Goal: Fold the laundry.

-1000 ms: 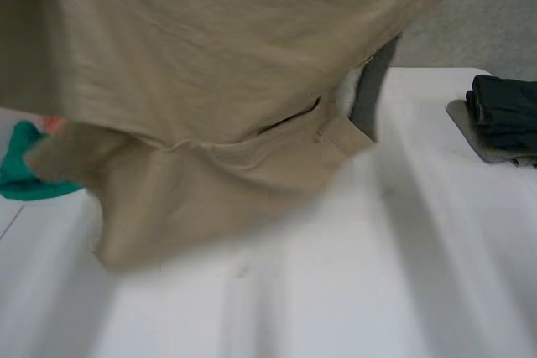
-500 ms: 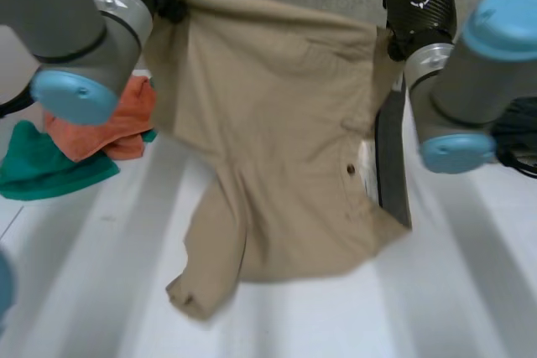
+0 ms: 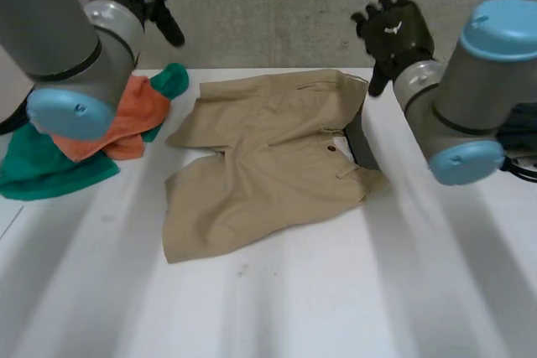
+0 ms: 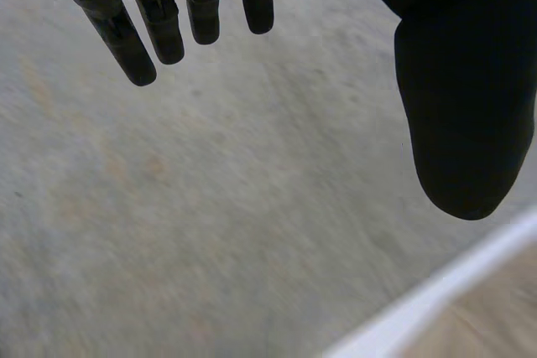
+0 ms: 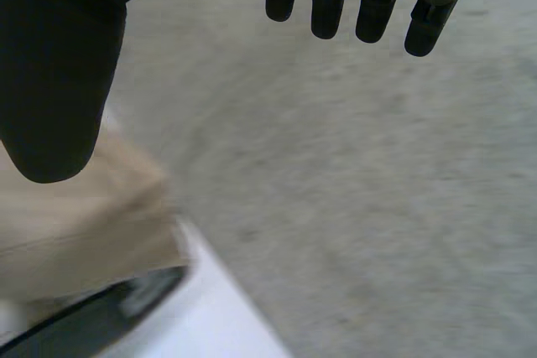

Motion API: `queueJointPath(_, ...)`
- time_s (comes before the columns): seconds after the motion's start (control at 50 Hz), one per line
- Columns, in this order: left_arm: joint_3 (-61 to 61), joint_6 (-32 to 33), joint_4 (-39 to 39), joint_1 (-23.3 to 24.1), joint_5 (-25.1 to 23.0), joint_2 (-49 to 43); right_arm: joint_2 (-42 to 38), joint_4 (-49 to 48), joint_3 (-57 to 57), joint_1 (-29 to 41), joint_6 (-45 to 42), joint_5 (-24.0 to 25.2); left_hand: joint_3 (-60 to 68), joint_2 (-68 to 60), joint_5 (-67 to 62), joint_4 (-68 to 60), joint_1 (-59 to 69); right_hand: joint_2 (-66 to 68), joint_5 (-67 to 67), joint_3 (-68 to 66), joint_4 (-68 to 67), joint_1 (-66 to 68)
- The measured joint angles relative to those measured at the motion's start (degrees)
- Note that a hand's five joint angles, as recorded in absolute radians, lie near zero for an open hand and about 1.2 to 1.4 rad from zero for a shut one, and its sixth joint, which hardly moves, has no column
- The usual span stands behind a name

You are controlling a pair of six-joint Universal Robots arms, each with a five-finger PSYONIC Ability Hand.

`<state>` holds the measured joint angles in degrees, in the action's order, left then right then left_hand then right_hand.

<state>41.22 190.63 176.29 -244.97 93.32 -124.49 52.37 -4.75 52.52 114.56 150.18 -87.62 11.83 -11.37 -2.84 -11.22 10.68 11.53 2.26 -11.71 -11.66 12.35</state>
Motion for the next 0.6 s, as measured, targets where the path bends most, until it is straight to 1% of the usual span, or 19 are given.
queueJointPath(0.02, 3.72, 0.28, -0.84, 0.63, -0.16, 2.28, 1.10, 2.66, 1.35, -0.38, -0.63, 2.39, 0.00, 0.03, 0.00, 0.00, 0.00, 0.00, 0.09, 0.00, 0.00, 0.00)
queueJointPath(0.1, 14.50, 0.96, -4.31, 2.72, -0.68, 8.11, 3.41, 9.22, 5.10, -1.57, -3.50, 8.47, 0.00, 0.05, 0.00, 0.00, 0.00, 0.20, 0.26, -0.23, -0.28, 0.20)
queueJointPath(0.16, 23.43, 1.26, -8.19, 4.58, -0.97, 11.82, 4.58, 14.16, 8.72, -2.91, -7.49, 13.29, 4.35, -4.83, -3.86, -5.06, 6.18, 6.79, 6.35, -6.51, -6.40, 5.86)
queueJointPath(0.18, 23.43, 1.26, -8.19, 4.58, -0.97, 11.82, 4.58, 14.16, 8.72, -2.91, -7.49, 13.29, 4.35, -4.83, -3.86, -5.06, 6.18, 6.79, 6.35, -6.51, -6.40, 5.86)
queueJointPath(0.2, 27.12, 1.35, -9.84, 5.34, -1.02, 13.10, 4.80, 15.78, 10.25, -3.53, -9.50, 15.05, 4.35, -4.83, -3.86, -5.06, 6.18, 9.42, 9.00, -9.23, -9.00, 8.73)
queueJointPath(0.22, 30.55, 1.42, -11.32, 6.03, -1.00, 14.10, 4.82, 16.88, 11.62, -4.13, -11.50, 16.52, 8.50, -9.00, -7.90, -9.44, 10.35, 12.10, 11.84, -12.23, -12.09, 11.62)
queueJointPath(0.24, 32.69, 1.45, -12.19, 6.42, -0.96, 14.61, 4.71, 17.49, 12.61, -4.60, -13.11, 17.51, 8.97, -9.69, -8.36, -9.89, 10.78, 14.04, 13.93, -14.11, -14.10, 13.80)
queueJointPath(0.26, 33.51, 1.46, -12.49, 6.57, -0.95, 14.79, 4.67, 17.60, 12.86, -4.73, -13.54, 17.78, 10.64, -11.09, -10.00, -11.49, 12.41, 14.54, 14.24, -14.55, -14.43, 14.10)
queueJointPath(0.3, 37.77, 1.46, -13.93, 7.28, -0.85, 15.50, 4.09, 18.05, 14.65, -5.73, -17.01, 19.62, 14.08, -14.58, -13.39, -14.88, 16.00, 16.19, 15.79, -15.96, -16.26, 15.54)
queueJointPath(0.32, 39.42, 1.44, -14.37, 7.52, -0.84, 15.66, 3.76, 18.01, 15.20, -6.07, -18.24, 20.20, 17.49, -17.94, -16.71, -18.32, 19.53, 16.82, 16.37, -16.45, -16.80, 16.07)
queueJointPath(0.36, 42.38, 1.39, -14.96, 7.86, -0.84, 15.78, 2.66, 17.57, 16.18, -6.81, -20.91, 21.36, 19.44, -20.02, -18.69, -20.32, 21.30, 18.23, 17.74, -17.83, -18.20, 17.31)
queueJointPath(0.44, 46.41, 1.42, -15.12, 8.04, -0.82, 15.20, 0.11, 15.92, 16.91, -7.81, -24.18, 22.90, 19.78, -20.54, -19.18, -20.87, 21.43, 19.61, 19.11, -19.57, -19.57, 18.59)
queueJointPath(0.54, 48.61, 1.66, -14.01, 7.35, -0.81, 13.44, -3.18, 12.88, 16.61, -8.55, -25.50, 24.22, 19.62, -20.25, -18.48, -20.35, 20.97, 21.27, 20.79, -21.30, -21.13, 20.24)
queueJointPath(0.6, 48.75, 2.23, -12.38, 6.36, -0.62, 11.94, -5.15, 9.93, 16.29, -8.68, -25.32, 24.88, 15.06, -15.12, -13.21, -15.00, 15.59, 22.71, 22.02, -22.59, -22.43, 21.65)
